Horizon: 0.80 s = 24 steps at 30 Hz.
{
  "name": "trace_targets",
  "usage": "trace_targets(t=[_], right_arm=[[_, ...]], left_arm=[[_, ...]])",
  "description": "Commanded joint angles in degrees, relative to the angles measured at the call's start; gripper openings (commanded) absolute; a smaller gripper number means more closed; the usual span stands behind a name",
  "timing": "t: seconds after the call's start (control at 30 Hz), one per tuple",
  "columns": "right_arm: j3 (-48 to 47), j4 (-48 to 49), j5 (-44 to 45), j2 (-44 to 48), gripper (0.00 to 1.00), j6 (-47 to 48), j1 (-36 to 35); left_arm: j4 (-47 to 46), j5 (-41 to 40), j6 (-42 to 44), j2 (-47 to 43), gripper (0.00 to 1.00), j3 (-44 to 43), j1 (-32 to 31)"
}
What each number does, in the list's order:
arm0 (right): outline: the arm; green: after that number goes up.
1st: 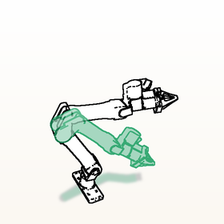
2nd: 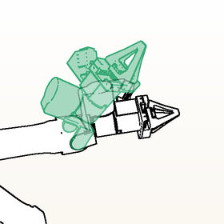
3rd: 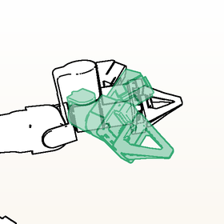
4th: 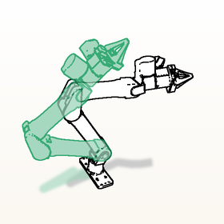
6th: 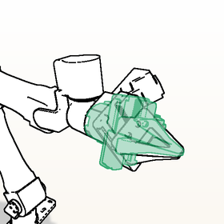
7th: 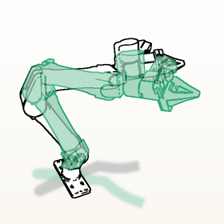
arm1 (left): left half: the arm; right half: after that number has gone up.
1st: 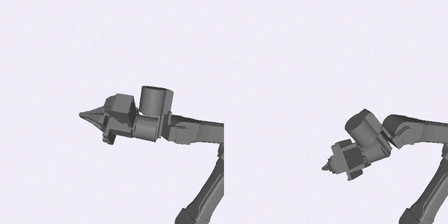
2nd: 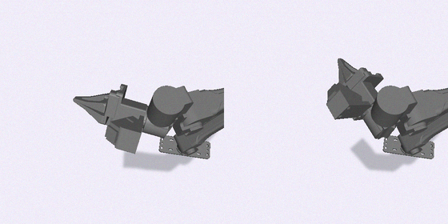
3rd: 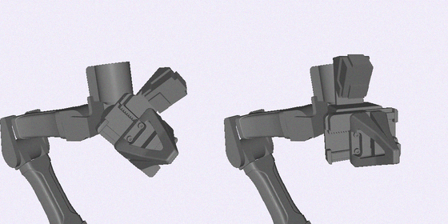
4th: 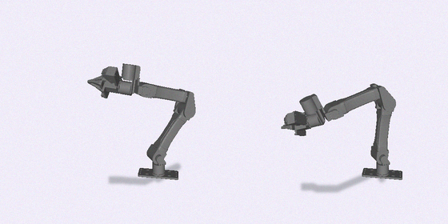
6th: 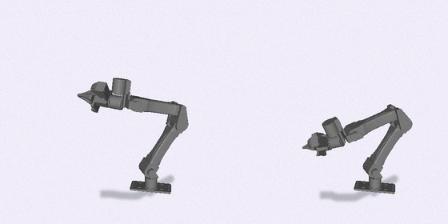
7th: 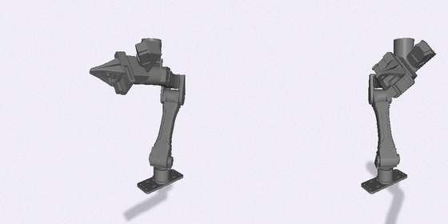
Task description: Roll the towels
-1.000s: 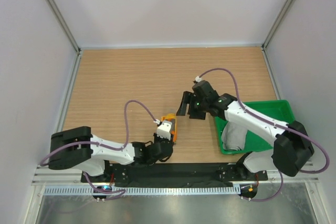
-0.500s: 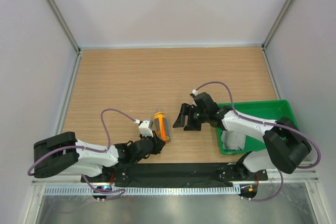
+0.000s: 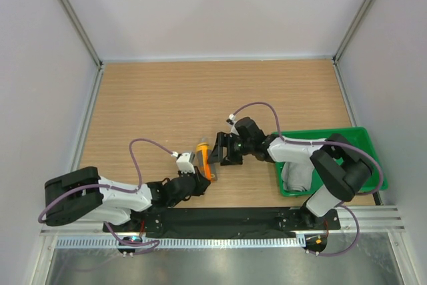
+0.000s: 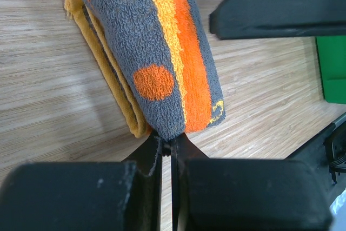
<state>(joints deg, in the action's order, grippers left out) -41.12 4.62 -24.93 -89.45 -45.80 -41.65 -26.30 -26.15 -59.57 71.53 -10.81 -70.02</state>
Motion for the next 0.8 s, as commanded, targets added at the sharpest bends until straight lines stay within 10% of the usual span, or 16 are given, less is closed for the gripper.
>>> trace_targets(t=[0.0, 0.53, 0.77], right_arm=[[-2.55, 4.16, -1.7, -3.0, 0.77, 2.03, -0.71], [-5.72, 8.74, -2.41, -11.18, 0.64, 1.15, -6.69], [-6.16, 8.65, -1.44, -12.42, 0.19, 0.71, -7.75]], left_arm=[[0.29, 0.75, 0.51, 0.81, 0.0, -0.71, 0.76], [0.29, 3.65, 2.44, 1.25, 0.0, -1.06, 3.13], [3.69, 5.49, 4.72, 1.6, 0.06, -3.16, 3.66]])
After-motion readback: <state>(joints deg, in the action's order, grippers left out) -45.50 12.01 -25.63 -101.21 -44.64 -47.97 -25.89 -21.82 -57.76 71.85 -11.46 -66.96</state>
